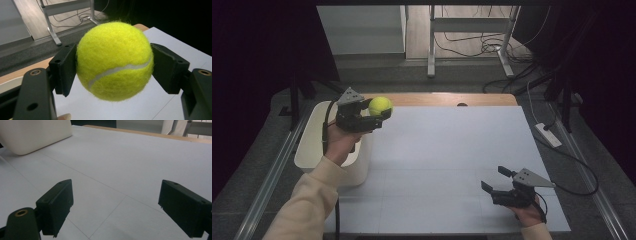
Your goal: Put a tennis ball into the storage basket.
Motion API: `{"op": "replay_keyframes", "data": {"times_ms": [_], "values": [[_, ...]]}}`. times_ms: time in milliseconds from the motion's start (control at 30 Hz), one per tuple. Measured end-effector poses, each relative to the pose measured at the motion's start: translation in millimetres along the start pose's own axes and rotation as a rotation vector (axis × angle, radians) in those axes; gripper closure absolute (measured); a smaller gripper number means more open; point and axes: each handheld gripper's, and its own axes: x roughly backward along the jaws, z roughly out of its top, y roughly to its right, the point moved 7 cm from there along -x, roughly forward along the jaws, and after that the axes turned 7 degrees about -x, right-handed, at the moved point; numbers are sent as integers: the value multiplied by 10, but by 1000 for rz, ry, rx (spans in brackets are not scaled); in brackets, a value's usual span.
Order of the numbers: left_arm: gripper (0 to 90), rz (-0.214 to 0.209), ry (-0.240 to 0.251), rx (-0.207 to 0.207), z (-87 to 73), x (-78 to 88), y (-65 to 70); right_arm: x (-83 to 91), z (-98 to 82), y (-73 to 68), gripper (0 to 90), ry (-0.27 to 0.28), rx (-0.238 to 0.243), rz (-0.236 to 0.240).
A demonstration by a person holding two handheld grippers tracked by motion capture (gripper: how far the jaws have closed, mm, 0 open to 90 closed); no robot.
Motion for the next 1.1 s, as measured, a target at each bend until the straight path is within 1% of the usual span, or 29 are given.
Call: {"op": "replay_keyframes", "data": {"times_ms": [467,1100], "values": [[271,37,-7,22,-111,112,-142,-4,0,-8,125,0,1,1],[271,74,-20,38,-230,227,-285,-8,-4,-15,125,-5,3,1]]}}
